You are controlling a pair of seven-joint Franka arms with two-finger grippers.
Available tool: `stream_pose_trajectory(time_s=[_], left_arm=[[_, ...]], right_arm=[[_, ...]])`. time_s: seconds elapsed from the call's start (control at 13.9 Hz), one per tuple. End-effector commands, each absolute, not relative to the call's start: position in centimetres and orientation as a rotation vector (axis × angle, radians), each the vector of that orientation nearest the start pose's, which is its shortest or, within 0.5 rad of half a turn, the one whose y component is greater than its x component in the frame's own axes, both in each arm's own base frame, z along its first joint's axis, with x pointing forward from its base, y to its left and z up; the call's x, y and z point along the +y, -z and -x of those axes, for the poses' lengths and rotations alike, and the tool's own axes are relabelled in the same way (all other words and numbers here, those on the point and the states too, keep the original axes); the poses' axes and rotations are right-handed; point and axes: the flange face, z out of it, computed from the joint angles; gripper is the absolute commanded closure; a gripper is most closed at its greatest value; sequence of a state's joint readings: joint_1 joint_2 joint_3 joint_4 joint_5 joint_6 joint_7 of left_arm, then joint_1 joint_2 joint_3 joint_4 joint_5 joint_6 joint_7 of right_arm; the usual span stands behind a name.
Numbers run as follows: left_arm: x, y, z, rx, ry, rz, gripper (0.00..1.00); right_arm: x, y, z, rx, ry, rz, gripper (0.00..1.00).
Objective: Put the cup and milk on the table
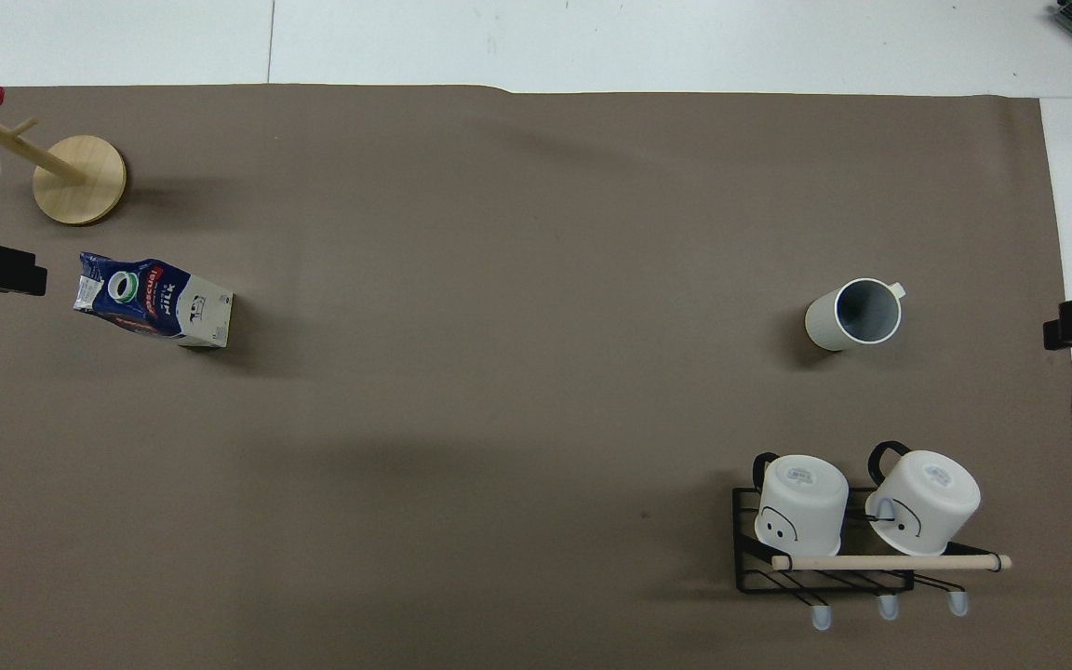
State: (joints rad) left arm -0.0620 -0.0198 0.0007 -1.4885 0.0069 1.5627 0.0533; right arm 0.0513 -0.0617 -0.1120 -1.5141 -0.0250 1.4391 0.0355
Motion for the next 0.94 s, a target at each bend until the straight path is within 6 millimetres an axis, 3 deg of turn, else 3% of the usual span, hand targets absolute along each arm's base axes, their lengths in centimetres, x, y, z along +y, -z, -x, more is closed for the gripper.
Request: stream_pose_trajectory(time_s=[0.0,0.86], left_arm=[[-3.21,-67.37,-53.60,0.196,0.138,3.140,0.00],[-3.54,-67.48,-53.66,0.182,0.140,3.142,0.00]], right_arm=[[-3.62,-67.72,-51.67,0.149,-0.030,3.169,0.00],[-3.63,-68.00,-51.37,0.153,-0.011,3.146,0.00]])
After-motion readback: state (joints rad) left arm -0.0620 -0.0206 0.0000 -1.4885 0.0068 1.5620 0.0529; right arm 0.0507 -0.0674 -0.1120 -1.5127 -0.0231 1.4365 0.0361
